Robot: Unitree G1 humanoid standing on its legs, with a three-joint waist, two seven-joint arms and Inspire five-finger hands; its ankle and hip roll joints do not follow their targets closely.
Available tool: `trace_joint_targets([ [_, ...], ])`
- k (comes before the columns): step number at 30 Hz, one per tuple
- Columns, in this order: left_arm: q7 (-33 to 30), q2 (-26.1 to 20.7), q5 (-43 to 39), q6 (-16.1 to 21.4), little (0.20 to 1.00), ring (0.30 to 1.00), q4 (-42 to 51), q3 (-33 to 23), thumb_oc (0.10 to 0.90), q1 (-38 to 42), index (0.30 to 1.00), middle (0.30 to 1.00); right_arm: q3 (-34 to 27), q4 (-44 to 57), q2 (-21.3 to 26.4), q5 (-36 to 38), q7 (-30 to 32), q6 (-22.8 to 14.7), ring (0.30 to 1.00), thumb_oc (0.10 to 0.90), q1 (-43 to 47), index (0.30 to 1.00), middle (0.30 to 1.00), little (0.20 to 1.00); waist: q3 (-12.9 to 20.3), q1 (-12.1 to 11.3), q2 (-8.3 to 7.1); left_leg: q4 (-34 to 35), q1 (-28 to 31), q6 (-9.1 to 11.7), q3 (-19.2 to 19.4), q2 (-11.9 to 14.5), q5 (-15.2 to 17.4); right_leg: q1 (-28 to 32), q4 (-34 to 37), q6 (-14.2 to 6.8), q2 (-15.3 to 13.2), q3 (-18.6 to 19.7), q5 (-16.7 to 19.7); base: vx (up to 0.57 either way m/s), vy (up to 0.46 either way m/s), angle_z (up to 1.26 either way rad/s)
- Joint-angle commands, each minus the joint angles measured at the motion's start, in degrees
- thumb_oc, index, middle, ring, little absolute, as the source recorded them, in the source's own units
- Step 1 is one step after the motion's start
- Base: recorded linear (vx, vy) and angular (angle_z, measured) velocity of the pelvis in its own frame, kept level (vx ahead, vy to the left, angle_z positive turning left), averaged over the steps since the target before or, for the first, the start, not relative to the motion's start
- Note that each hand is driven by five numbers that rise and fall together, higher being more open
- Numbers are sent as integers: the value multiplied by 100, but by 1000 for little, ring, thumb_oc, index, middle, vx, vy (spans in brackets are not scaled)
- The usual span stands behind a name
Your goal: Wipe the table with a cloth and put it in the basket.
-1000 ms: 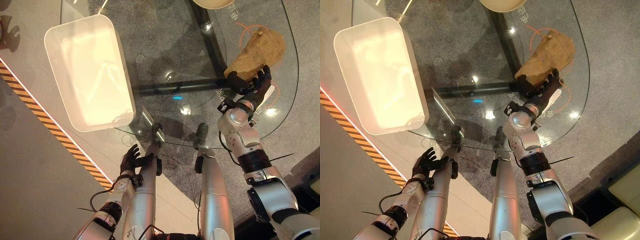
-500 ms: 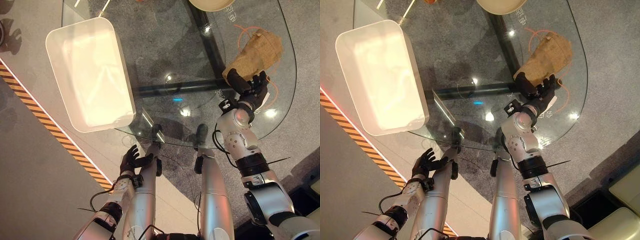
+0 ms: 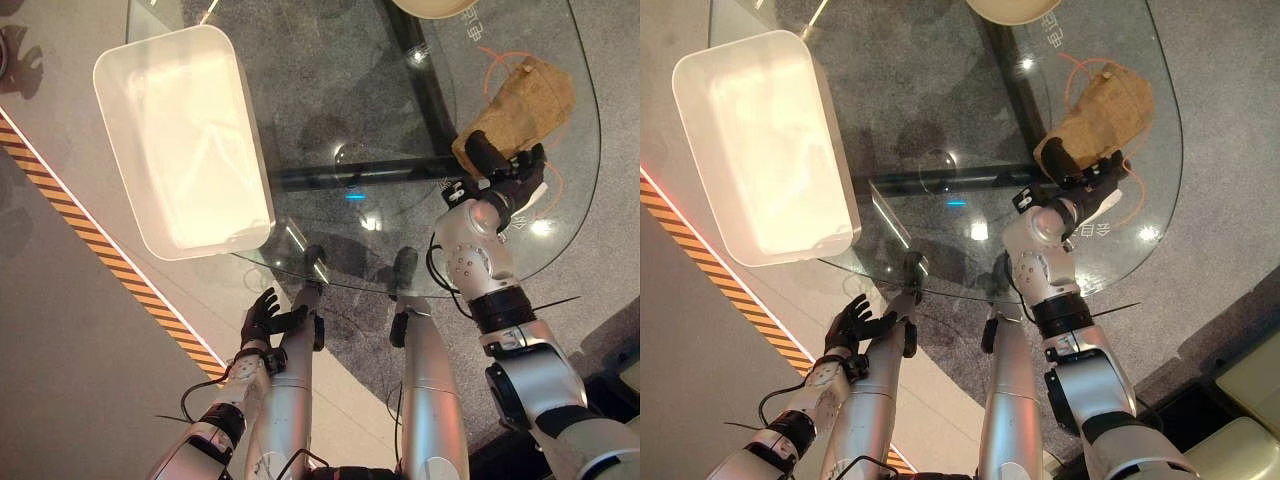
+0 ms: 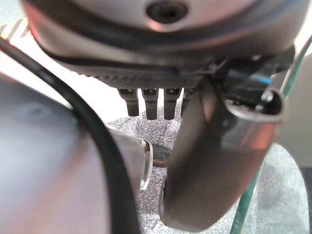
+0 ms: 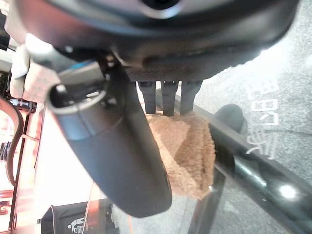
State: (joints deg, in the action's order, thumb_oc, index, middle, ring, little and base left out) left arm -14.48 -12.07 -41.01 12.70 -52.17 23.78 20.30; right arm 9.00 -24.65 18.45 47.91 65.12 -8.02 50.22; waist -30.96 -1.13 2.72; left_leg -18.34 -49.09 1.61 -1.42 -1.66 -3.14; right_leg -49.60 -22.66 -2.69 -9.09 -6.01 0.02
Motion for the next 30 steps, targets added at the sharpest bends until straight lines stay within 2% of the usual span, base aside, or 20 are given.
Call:
trace_joint_targets([
  [1,-140,423,-109,-203,900,900,-43,409,800,-760,900,900,2,103,380,11,328,168,900,800,448,900,900,900,117,-212,235,-242,-165,-425,430,-188,101,-140,422,63,263,115,672,0,0,0],
  [8,-137,363,-114,-217,900,900,75,452,800,-763,900,900,142,-428,710,-154,752,826,900,800,777,900,900,900,117,-300,188,-261,-287,-446,308,-222,115,-221,443,29,265,66,714,3,3,2],
  [11,-125,342,-119,-211,900,900,94,494,800,-746,900,900,308,-932,874,114,746,809,900,800,993,900,900,900,117,-370,173,-213,-315,-455,244,-243,109,-222,498,18,254,19,730,9,11,7],
  [16,-60,252,-115,-240,900,900,115,490,800,-770,900,900,416,-1125,923,603,524,743,900,800,1138,900,900,900,117,-433,156,-215,-352,-459,173,-269,104,-225,519,4,246,-21,747,3,3,3],
  [17,-51,236,-116,-236,900,900,118,489,800,-779,900,900,445,-1153,934,711,458,724,820,707,1161,820,820,807,117,-446,150,-203,-348,-465,159,-274,102,-218,526,4,243,-30,747,6,7,6],
  [18,-25,221,-112,-218,900,900,106,486,800,-788,900,900,470,-1173,925,798,415,712,674,536,1183,674,674,636,117,-460,149,-193,-347,-463,147,-276,101,-215,532,0,239,-36,747,7,9,8],
  [19,-10,206,-109,-198,900,900,107,487,800,-804,900,900,479,-1177,920,860,346,717,582,429,1187,582,582,529,117,-470,149,-192,-353,-461,142,-275,102,-215,535,-3,228,-46,746,3,15,8],
  [20,-5,201,-114,-180,900,900,120,496,800,-802,900,900,502,-1184,872,911,242,692,453,278,1183,453,453,378,117,-485,157,-182,-368,-465,139,-283,95,-224,552,-8,216,-55,751,1,15,8],
  [22,-16,204,-114,-174,900,900,133,504,800,-804,900,900,512,-1170,844,948,183,684,422,243,1179,422,422,343,117,-494,166,-186,-380,-469,133,-289,96,-237,547,-8,210,-55,749,2,21,7],
  [23,-14,207,-117,-158,900,900,126,505,800,-814,900,900,514,-1157,814,984,128,686,300,100,1177,300,300,200,117,-505,174,-200,-386,-475,121,-301,105,-244,539,-7,201,-53,744,7,29,6],
  [30,1,196,-134,-133,900,900,139,494,800,-840,900,900,507,-1029,660,1011,1,536,300,100,1154,300,300,200,117,-533,179,-225,-423,-483,103,-305,123,-273,512,-25,188,-52,739,1,4,0],
])
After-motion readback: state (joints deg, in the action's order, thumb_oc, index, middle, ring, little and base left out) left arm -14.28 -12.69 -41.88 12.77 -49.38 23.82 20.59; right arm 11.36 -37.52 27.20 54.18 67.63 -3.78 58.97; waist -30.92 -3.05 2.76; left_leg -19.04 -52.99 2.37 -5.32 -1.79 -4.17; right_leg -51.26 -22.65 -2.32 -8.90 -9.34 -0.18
